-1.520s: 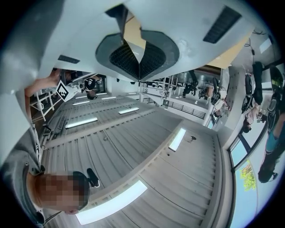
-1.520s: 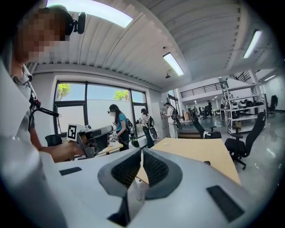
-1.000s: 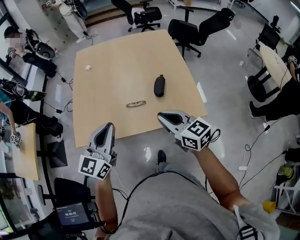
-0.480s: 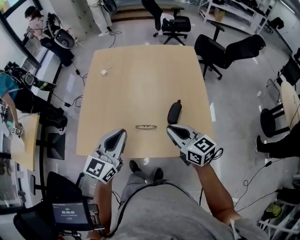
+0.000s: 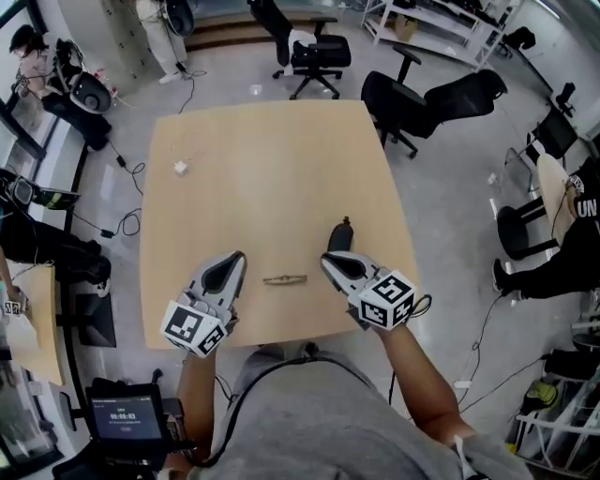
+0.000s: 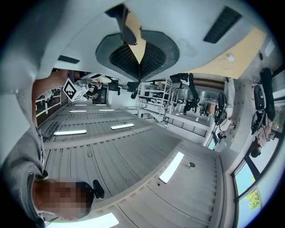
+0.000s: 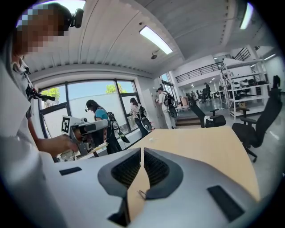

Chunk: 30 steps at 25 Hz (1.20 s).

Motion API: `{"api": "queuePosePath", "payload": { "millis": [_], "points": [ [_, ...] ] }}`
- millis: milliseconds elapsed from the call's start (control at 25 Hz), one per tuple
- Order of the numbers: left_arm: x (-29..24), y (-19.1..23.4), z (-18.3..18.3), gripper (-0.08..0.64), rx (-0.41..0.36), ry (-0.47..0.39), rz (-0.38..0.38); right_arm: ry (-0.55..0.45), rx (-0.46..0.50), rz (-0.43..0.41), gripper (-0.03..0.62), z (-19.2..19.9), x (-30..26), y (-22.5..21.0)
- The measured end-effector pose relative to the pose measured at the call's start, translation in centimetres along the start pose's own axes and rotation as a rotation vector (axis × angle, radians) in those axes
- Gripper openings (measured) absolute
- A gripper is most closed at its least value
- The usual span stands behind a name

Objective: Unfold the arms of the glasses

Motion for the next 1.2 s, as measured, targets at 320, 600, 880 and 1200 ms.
{"api": "queuePosePath", "payload": {
  "millis": [320,600,880,1200],
  "points": [
    [-1.8,5.5,9.4,0.014,0.062,0.174,-0.023,0.187,-0.086,0.008,0.009,10.1,-4.3,-1.0],
    [-3.9,9.1,22.3,0.014,0.092,0.439,-0.084,0.382,-0.105,-0.099,0.009,20.1,-8.0,-1.2],
    [-3.2,11.1,30.2,0.014,0.132,0.602,-0.11,0.539,-0.059,-0.141,0.017,25.9,-10.7,-0.4],
    [-2.7,10.9,32.0,0.014,0.146,0.674,-0.111,0.596,-0.026,-0.185,0.054,27.0,-11.3,0.0]
  ]
}}
Point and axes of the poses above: the fingertips, and each gripper's own axes: x backward along the fingers, y to its left, z out of its underside, the point moved 3 cm from there along x, backward along the fingers, and after that the axes turned 15 degrees about x, right-handed, at the moved point
